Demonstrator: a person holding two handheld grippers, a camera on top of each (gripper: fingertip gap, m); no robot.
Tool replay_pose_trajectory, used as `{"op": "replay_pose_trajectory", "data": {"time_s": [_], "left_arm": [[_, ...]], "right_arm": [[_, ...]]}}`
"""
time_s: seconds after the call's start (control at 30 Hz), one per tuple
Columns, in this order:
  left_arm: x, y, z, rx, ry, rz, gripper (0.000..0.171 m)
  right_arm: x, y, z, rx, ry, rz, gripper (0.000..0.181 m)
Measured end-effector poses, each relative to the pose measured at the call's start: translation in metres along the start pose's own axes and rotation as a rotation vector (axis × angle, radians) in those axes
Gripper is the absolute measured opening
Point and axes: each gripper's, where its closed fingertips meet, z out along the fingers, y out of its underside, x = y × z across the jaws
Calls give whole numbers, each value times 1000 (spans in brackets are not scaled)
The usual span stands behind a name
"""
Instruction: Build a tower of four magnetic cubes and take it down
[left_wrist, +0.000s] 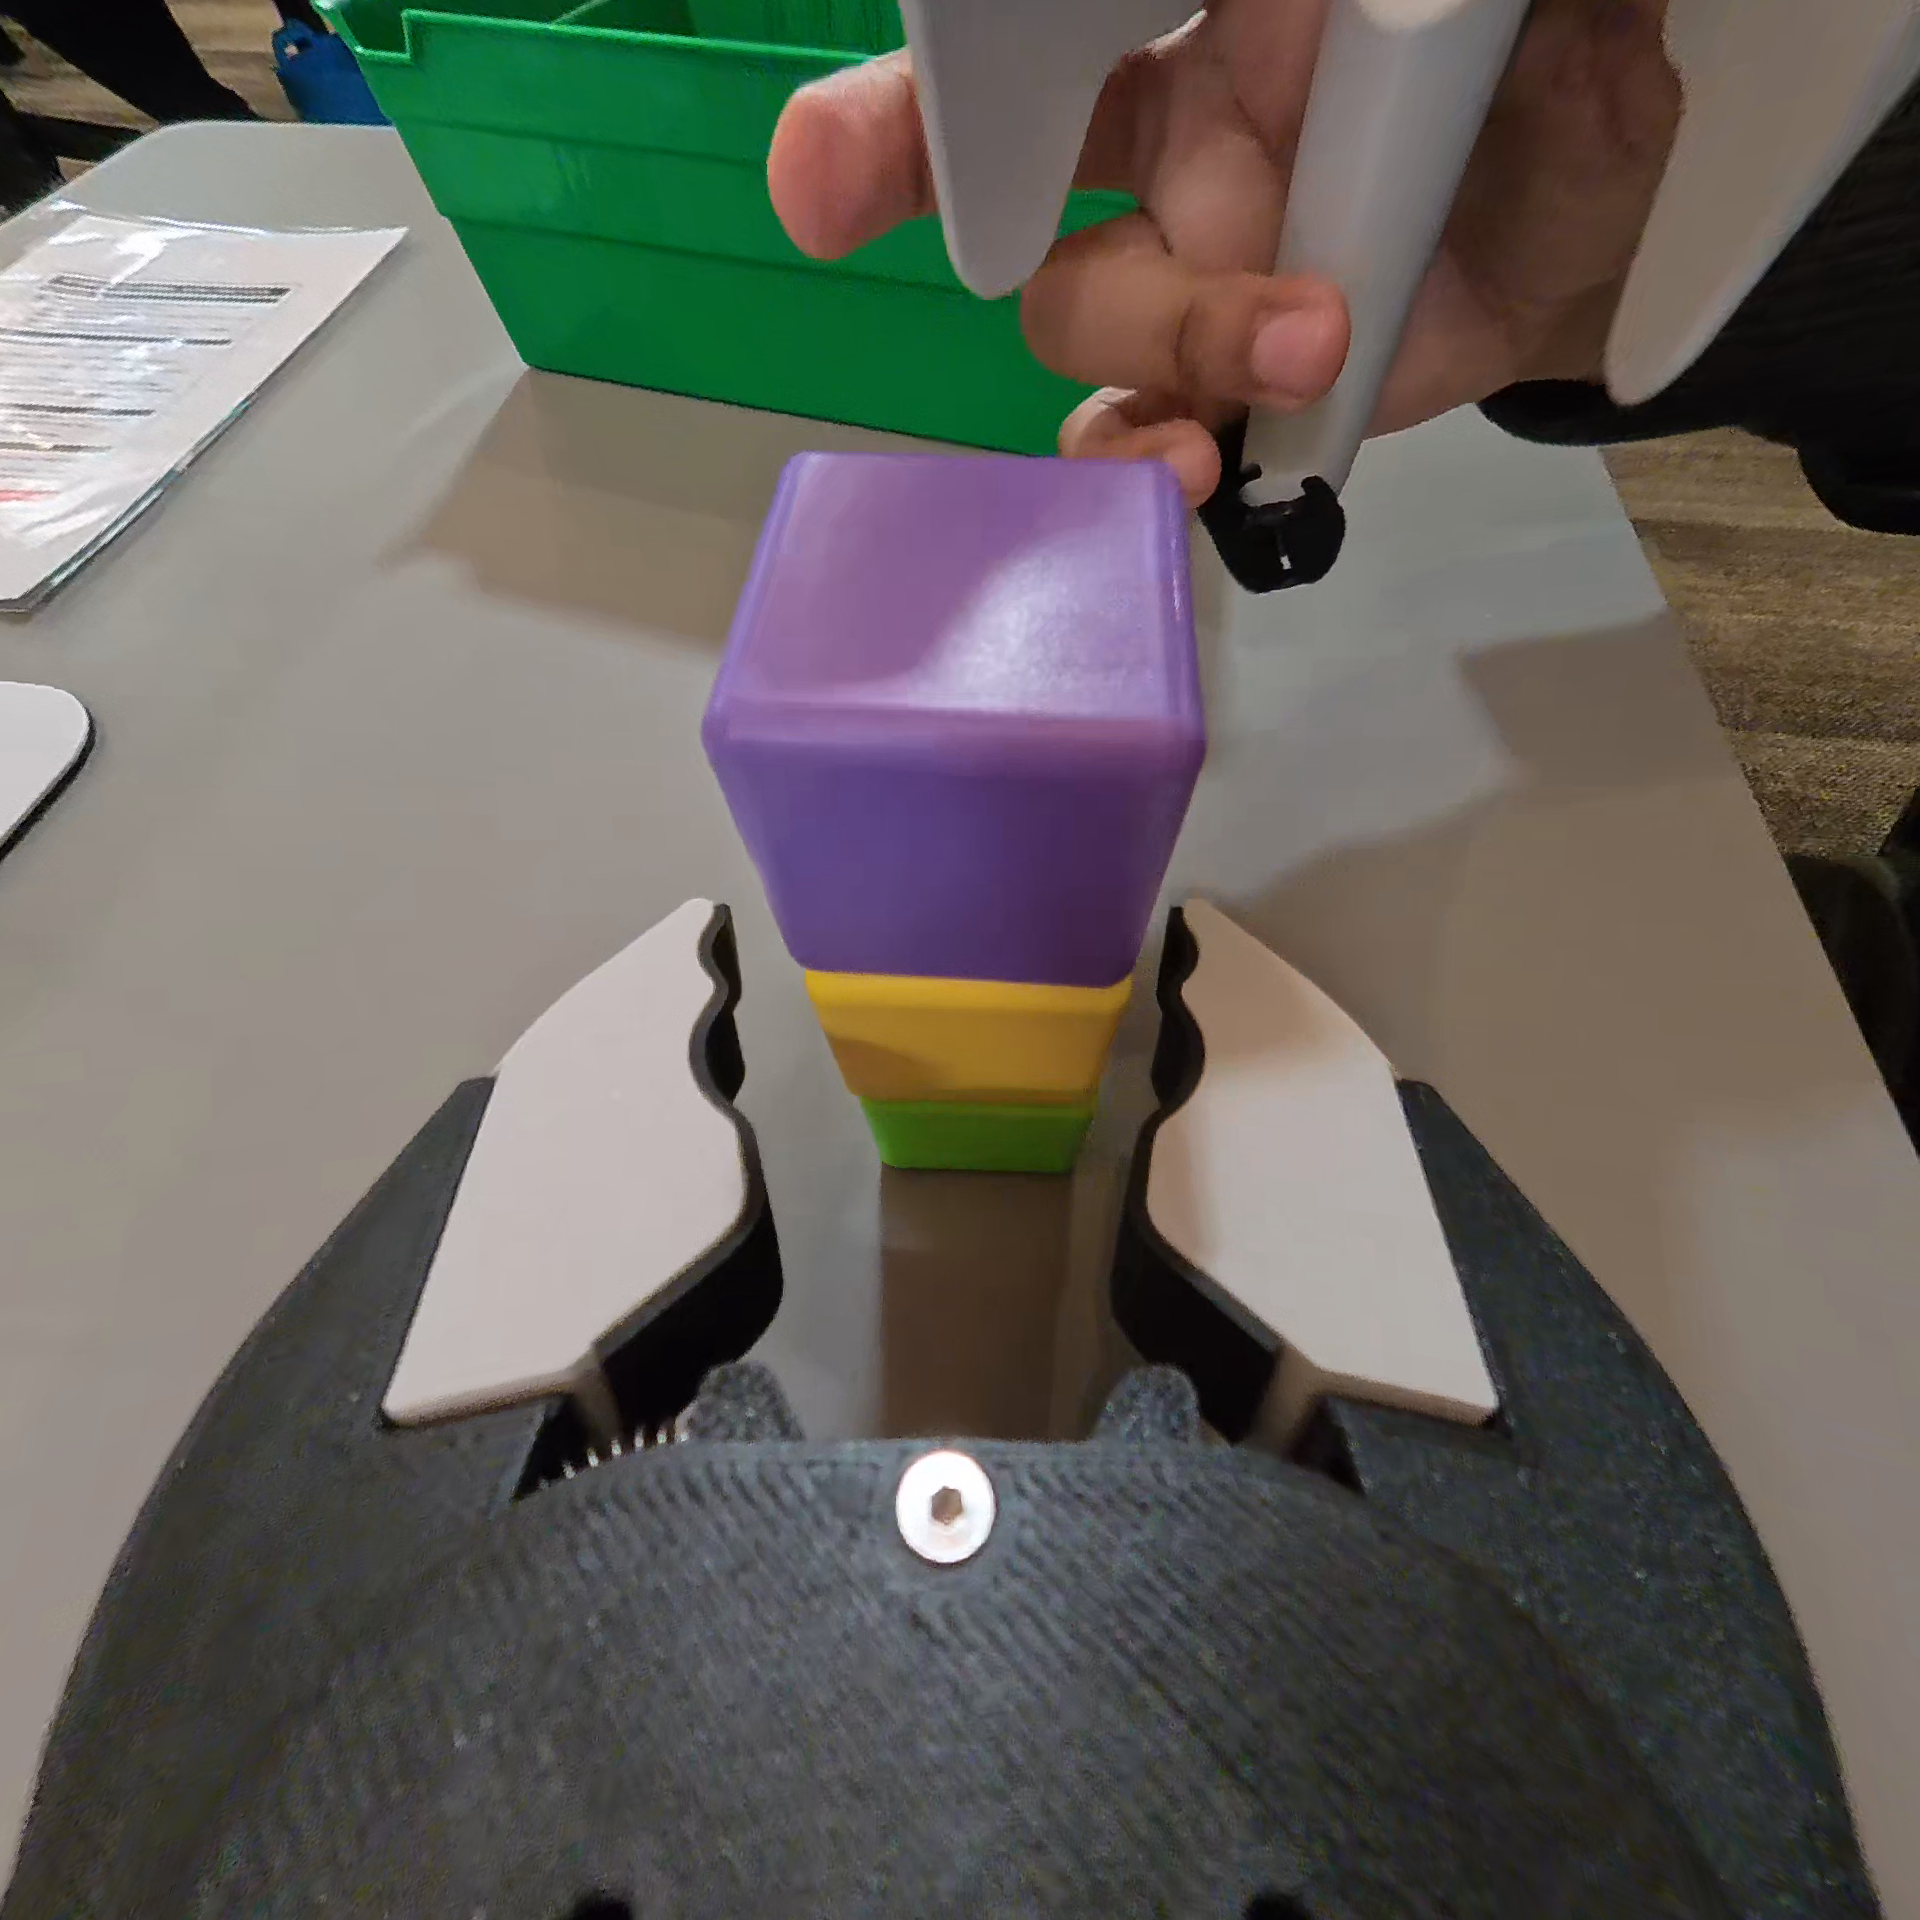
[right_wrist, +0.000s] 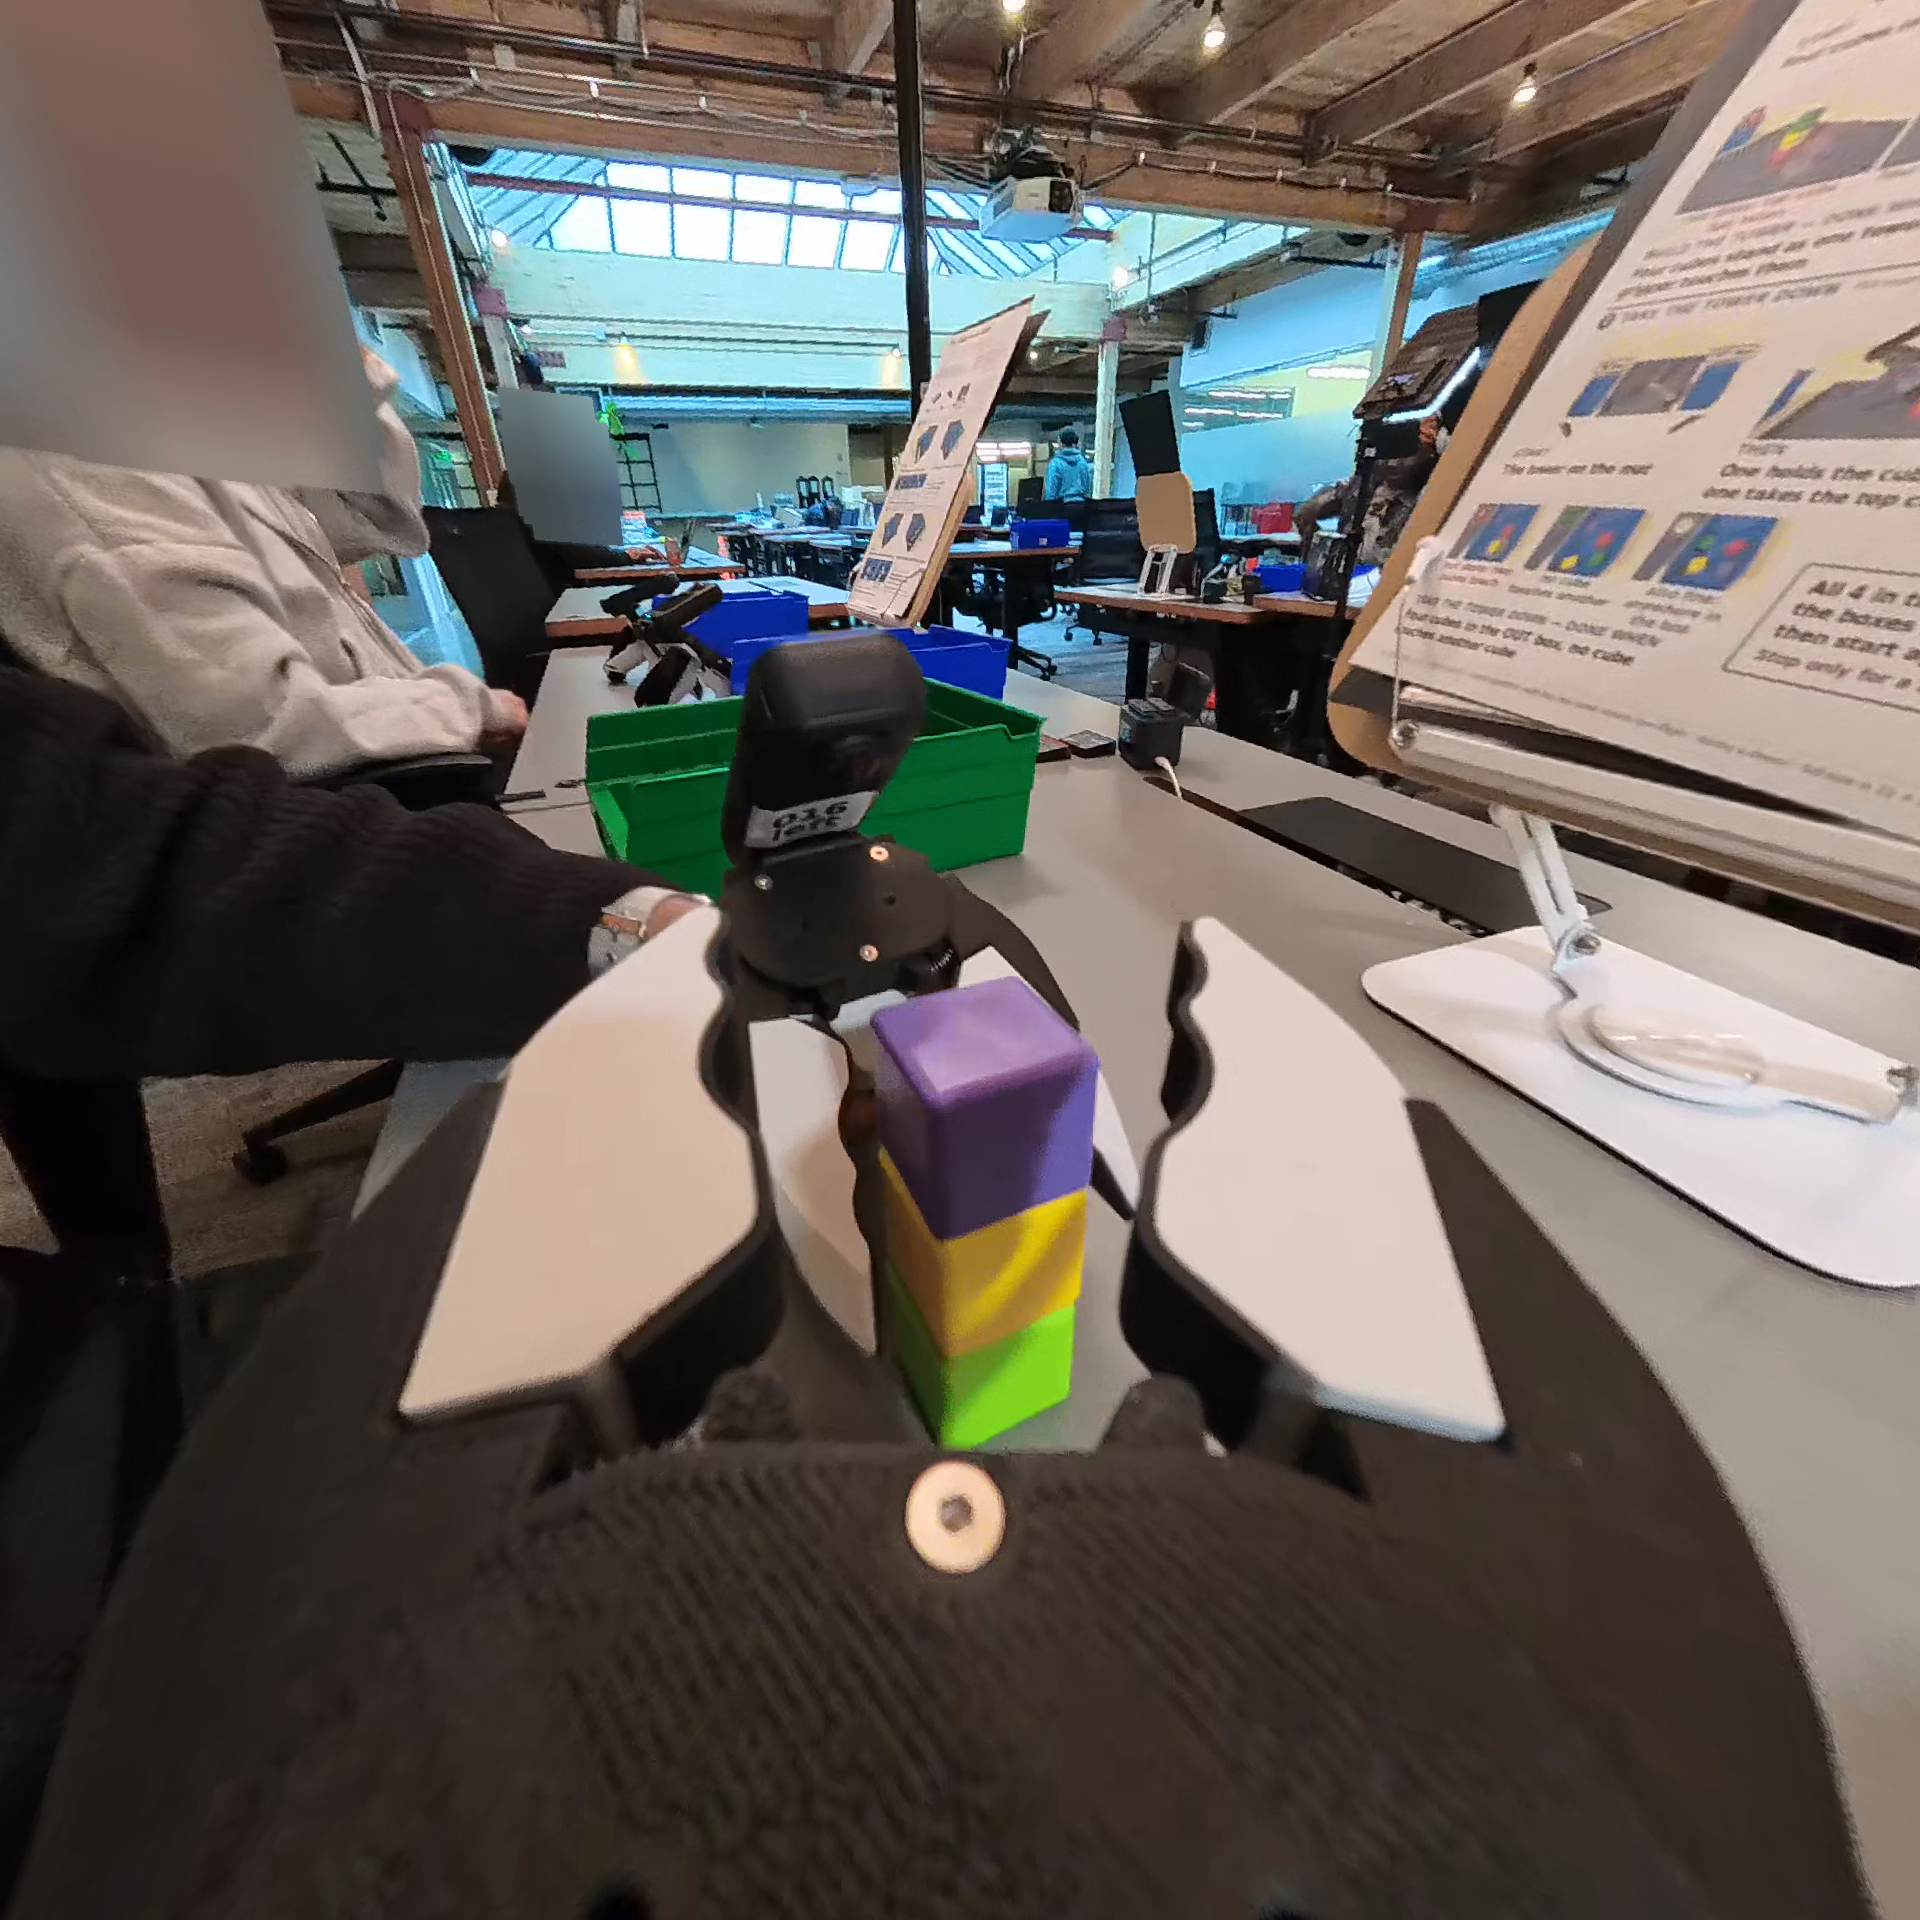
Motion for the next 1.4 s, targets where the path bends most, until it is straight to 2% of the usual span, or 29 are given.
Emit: {"op": "replay_pose_trajectory", "data": {"time_s": [0.33,0.67,1.2,1.4], "left_arm": [[-4,1,1,-5,-6,-33,77],[-3,2,2,-18,0,-24,72],[0,4,2,-37,11,-17,56],[0,5,2,-39,10,-20,56]], "right_arm": [[8,26,7,-55,22,18,91],[9,38,16,-83,11,47,93],[8,45,20,-94,2,43,91],[9,49,23,-104,-8,44,90]]}}
